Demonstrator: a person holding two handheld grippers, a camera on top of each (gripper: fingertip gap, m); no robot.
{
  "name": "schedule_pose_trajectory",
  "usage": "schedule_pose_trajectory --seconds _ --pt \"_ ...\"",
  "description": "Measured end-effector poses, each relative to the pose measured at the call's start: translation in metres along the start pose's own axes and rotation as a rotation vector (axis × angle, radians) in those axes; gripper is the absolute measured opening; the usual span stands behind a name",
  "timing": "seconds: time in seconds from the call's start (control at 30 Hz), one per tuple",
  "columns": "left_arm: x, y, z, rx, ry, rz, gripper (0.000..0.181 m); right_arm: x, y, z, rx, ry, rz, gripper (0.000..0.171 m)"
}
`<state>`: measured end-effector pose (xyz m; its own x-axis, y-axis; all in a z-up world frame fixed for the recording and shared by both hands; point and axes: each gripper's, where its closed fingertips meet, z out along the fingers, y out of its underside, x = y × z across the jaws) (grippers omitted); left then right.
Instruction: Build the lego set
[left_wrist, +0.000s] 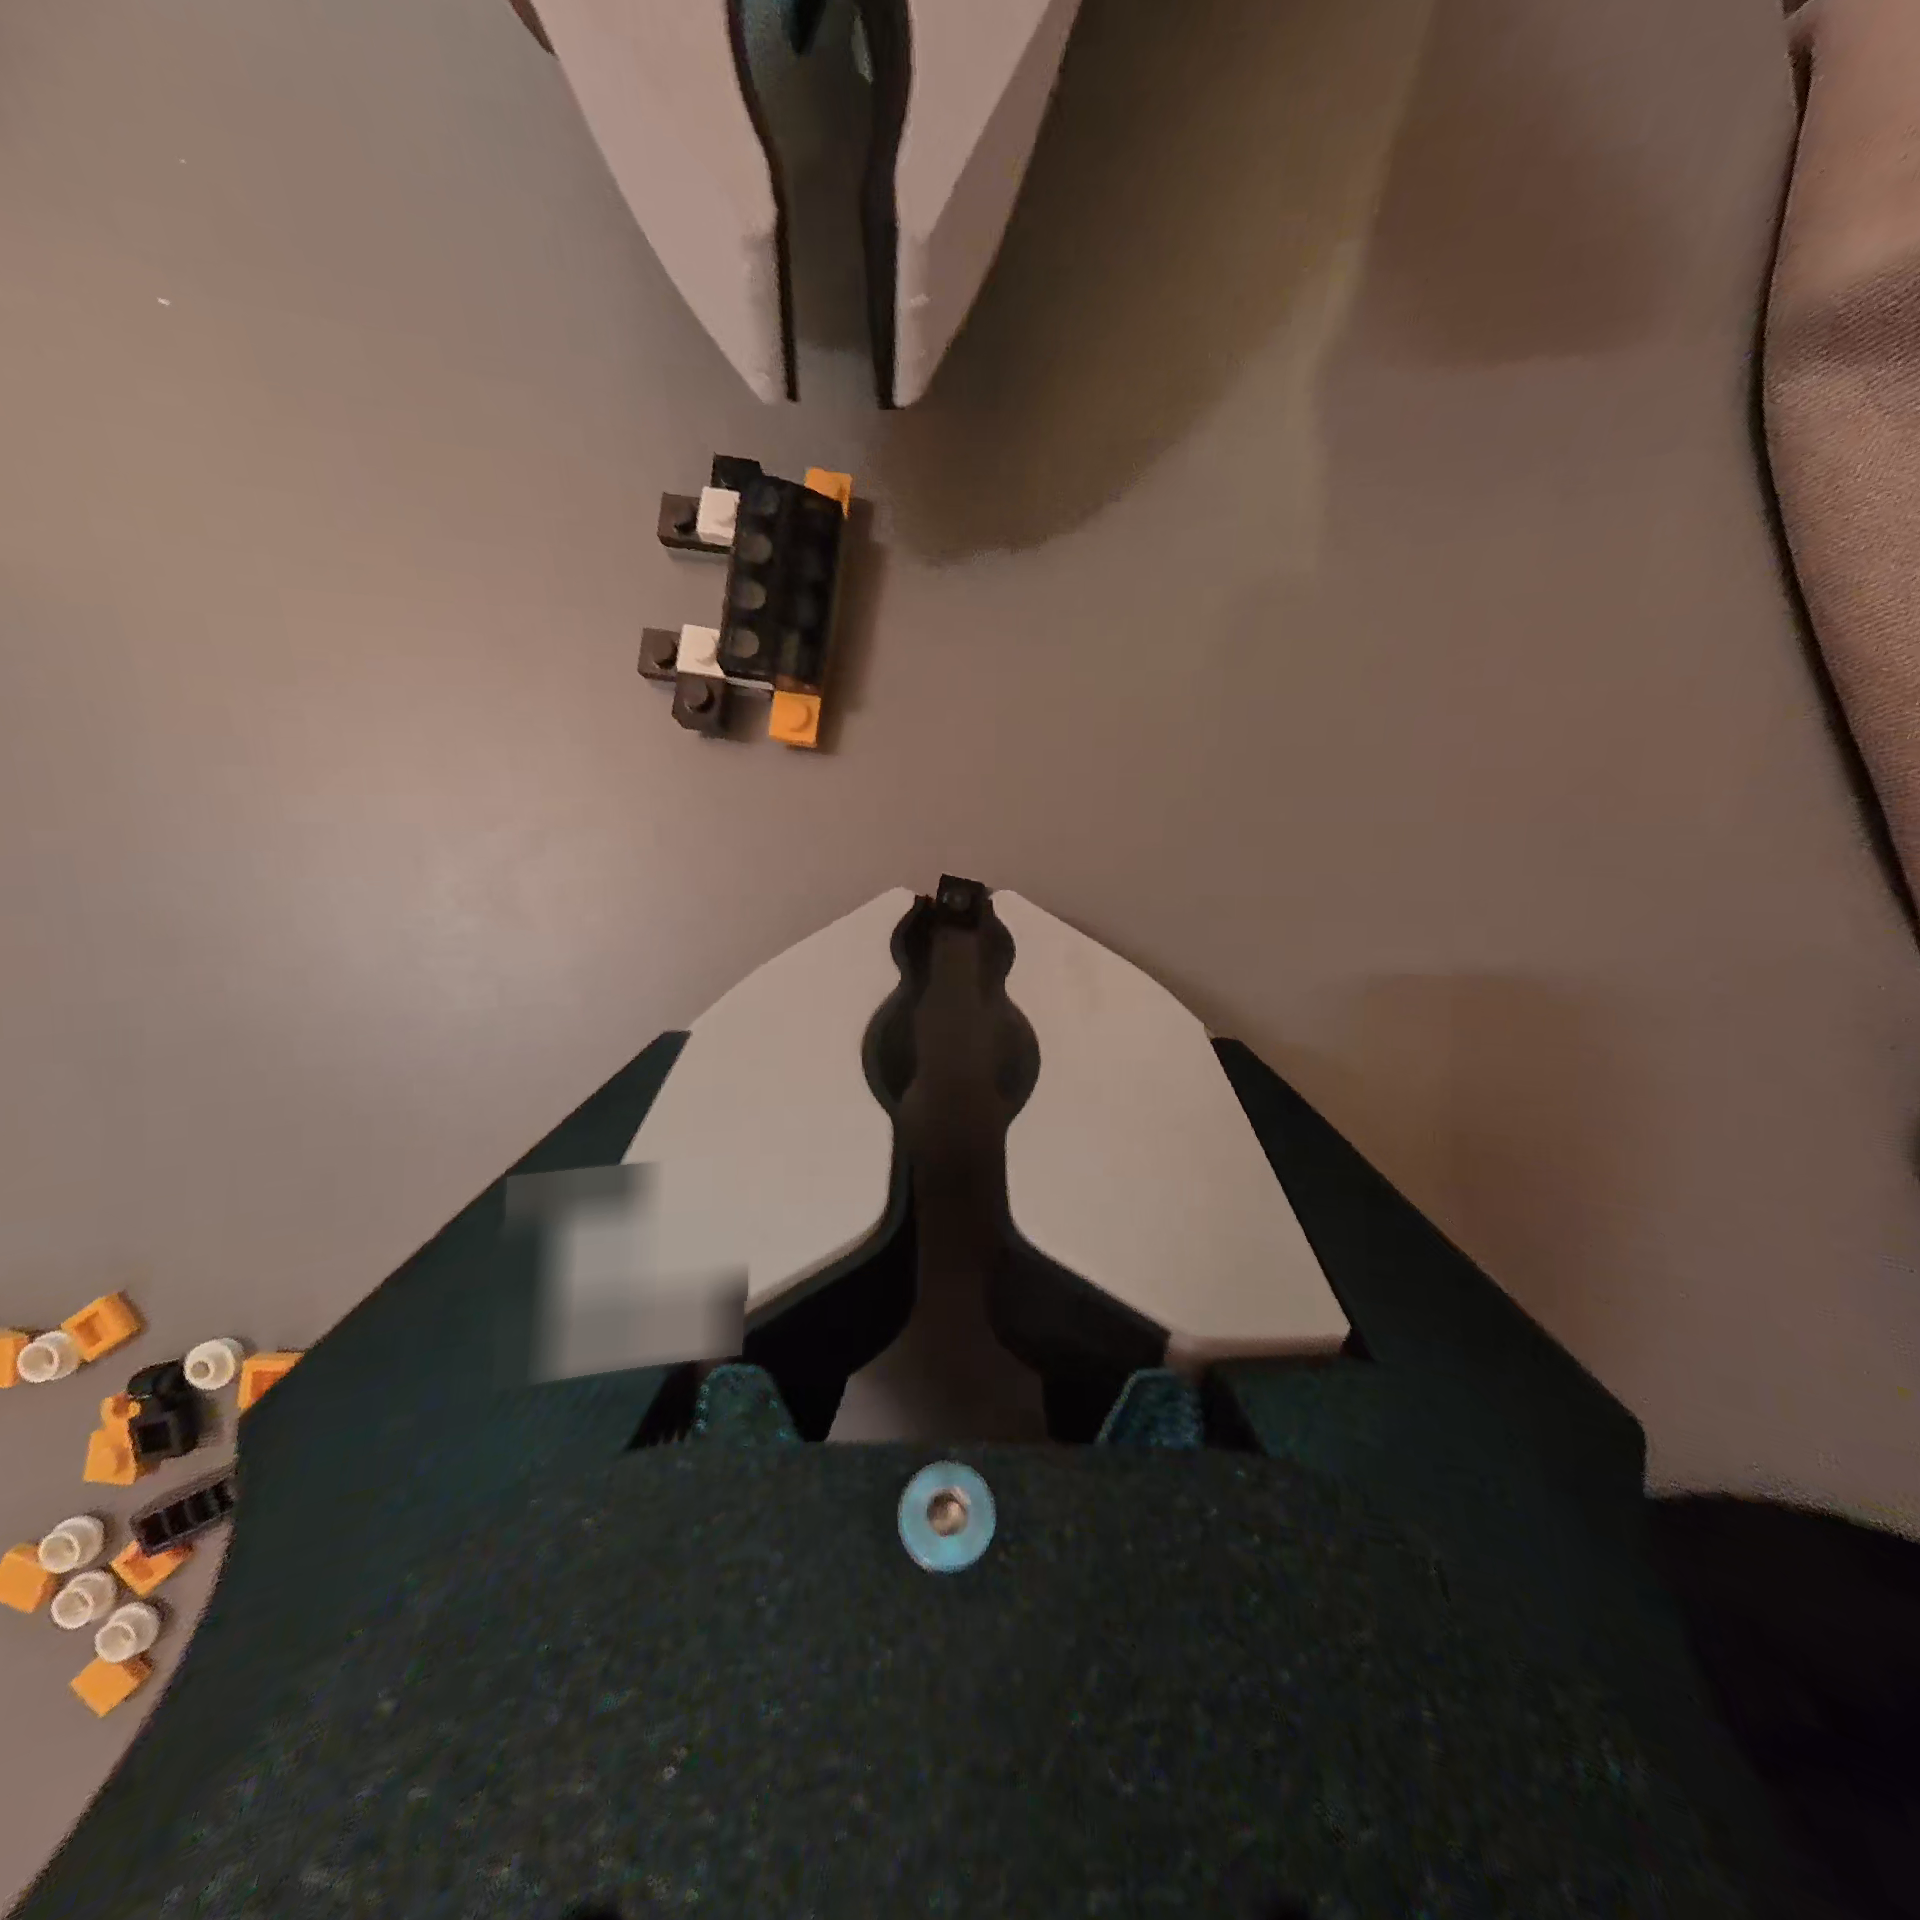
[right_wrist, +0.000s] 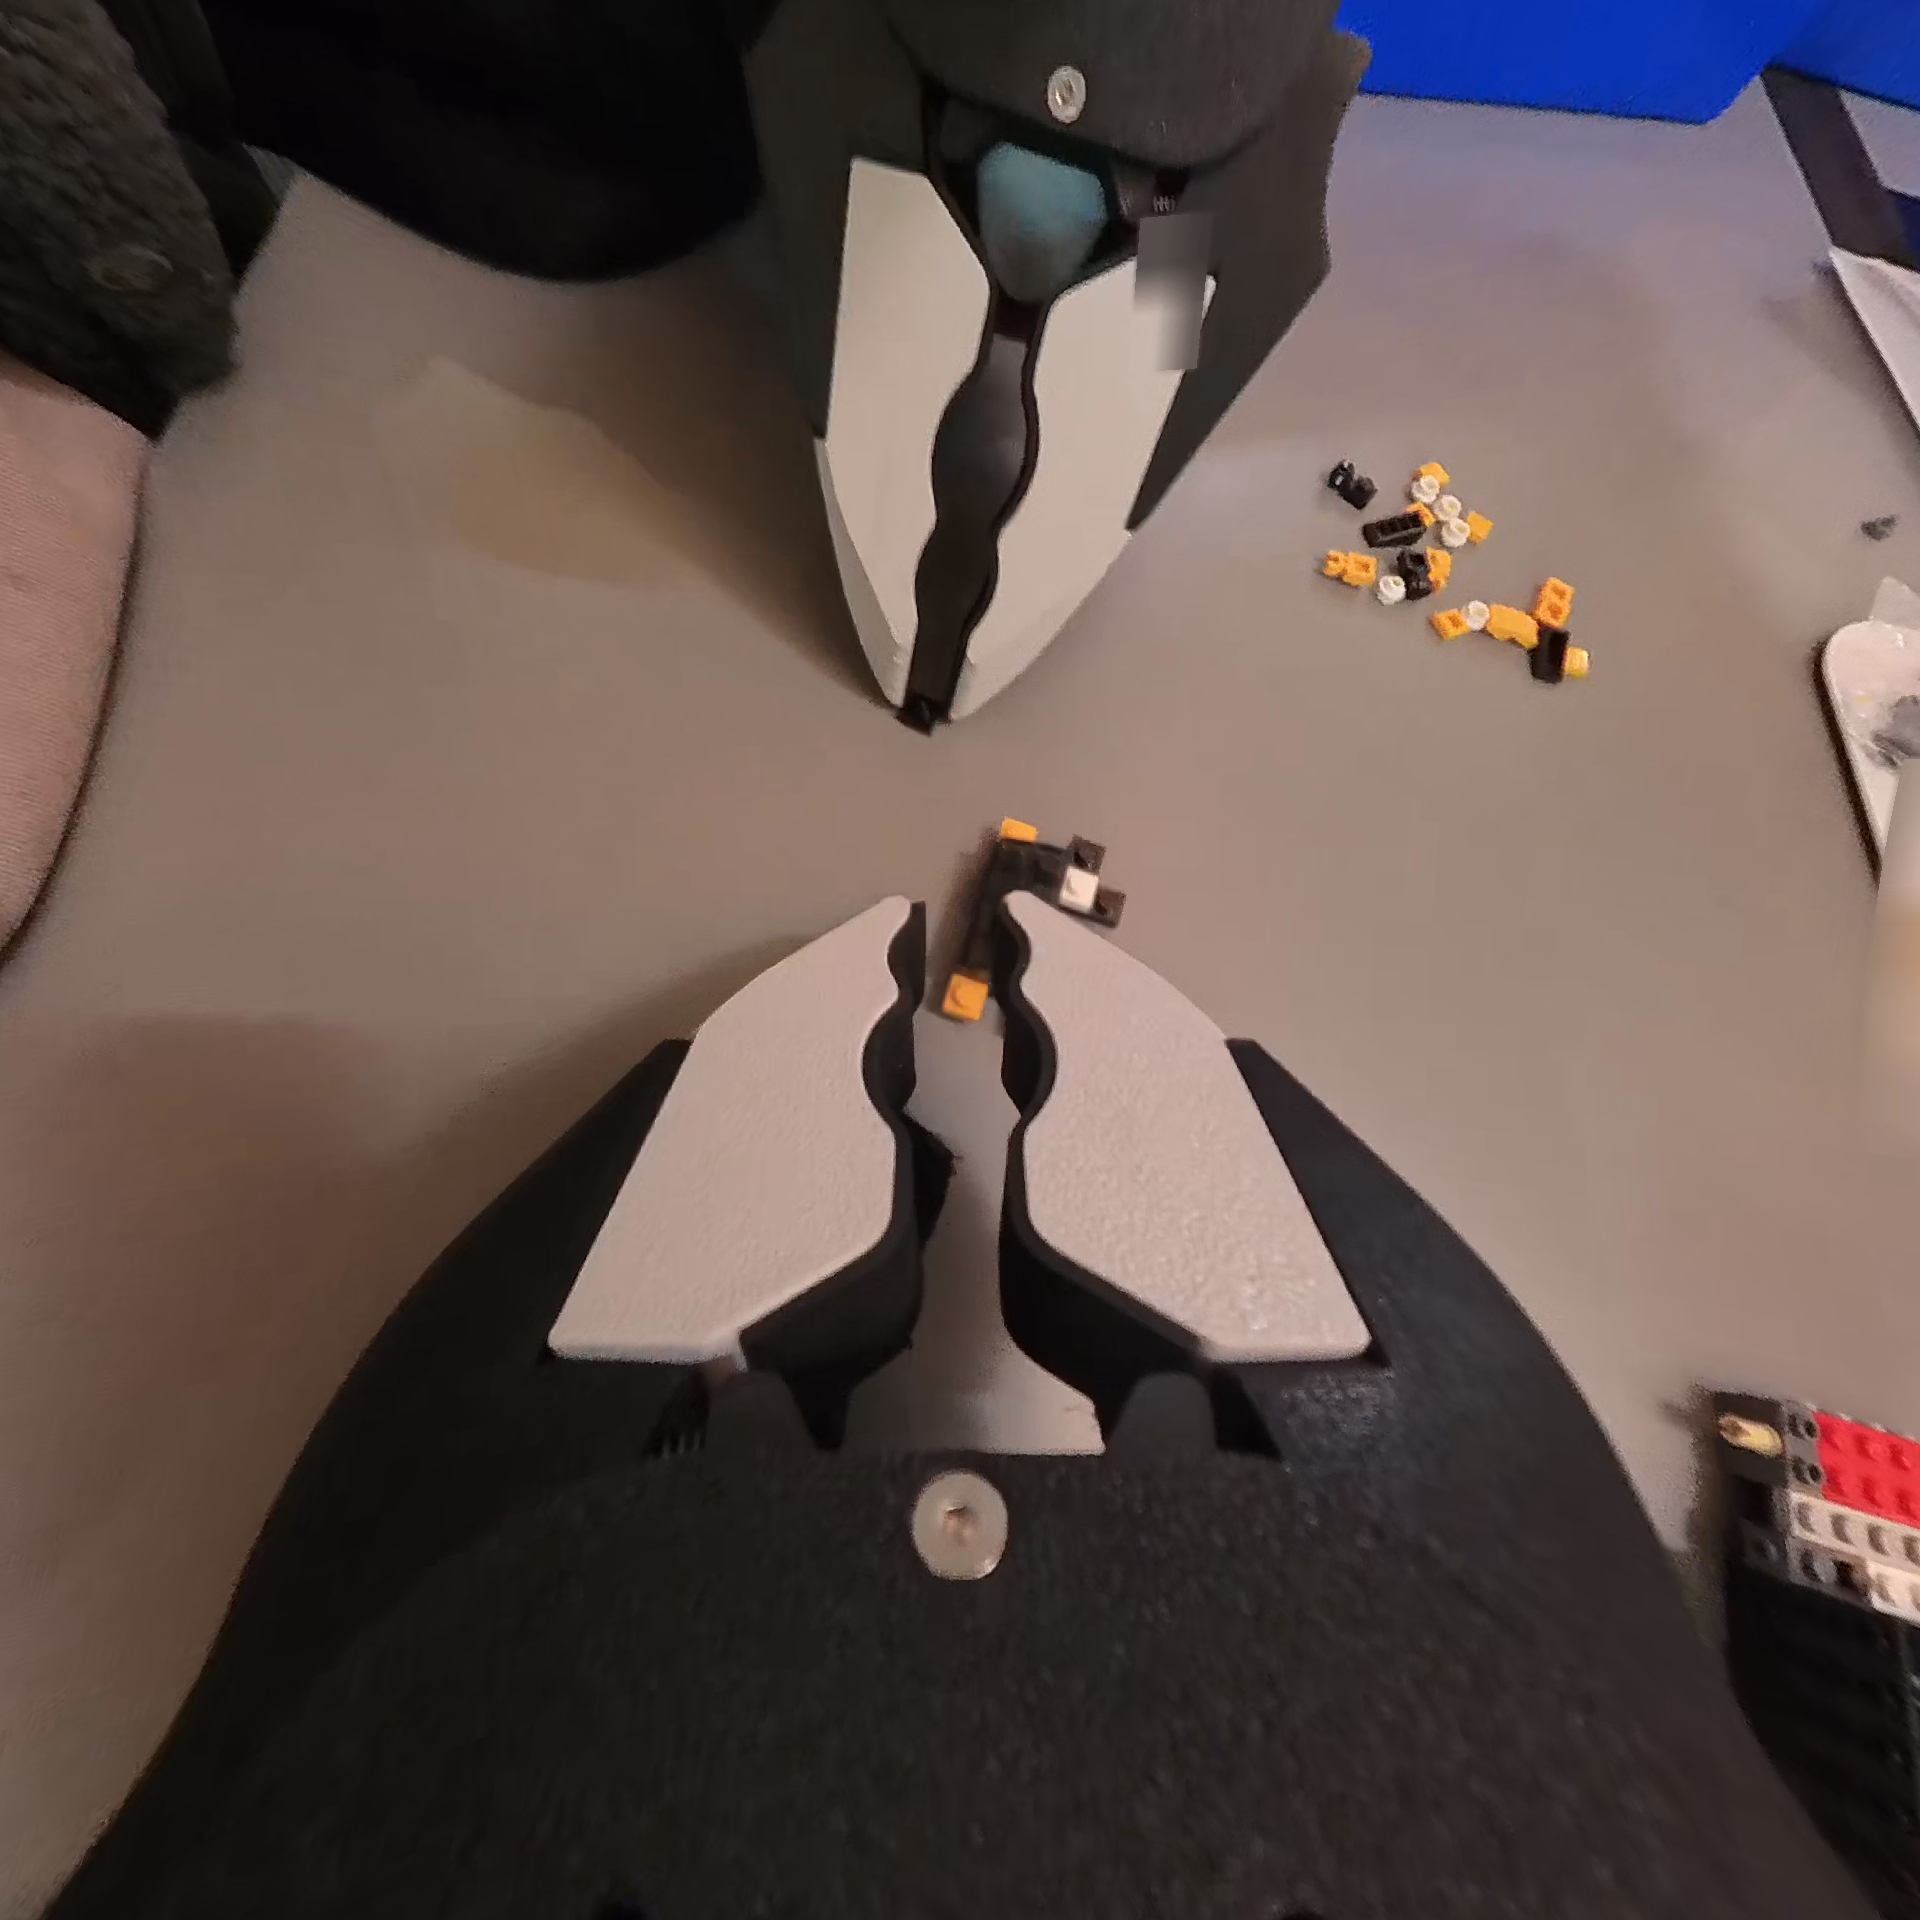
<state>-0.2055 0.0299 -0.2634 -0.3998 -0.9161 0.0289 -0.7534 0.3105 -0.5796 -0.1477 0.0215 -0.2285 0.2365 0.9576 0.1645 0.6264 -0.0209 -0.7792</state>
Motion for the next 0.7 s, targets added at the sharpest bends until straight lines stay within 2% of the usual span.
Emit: schedule_pose_trajectory --seconds 0.33,0.7 --pt "-0.016 -0.053 -0.019 0.226 -0.189 0.047 0.007 0.009 -0.022 0.006 0.073 0.134 -0.009 0.013" --pt "-0.012 -0.060 -0.013 0.198 -0.211 0.081 0.007 0.005 -0.020 0.012 0.050 0.113 -0.005 0.012"
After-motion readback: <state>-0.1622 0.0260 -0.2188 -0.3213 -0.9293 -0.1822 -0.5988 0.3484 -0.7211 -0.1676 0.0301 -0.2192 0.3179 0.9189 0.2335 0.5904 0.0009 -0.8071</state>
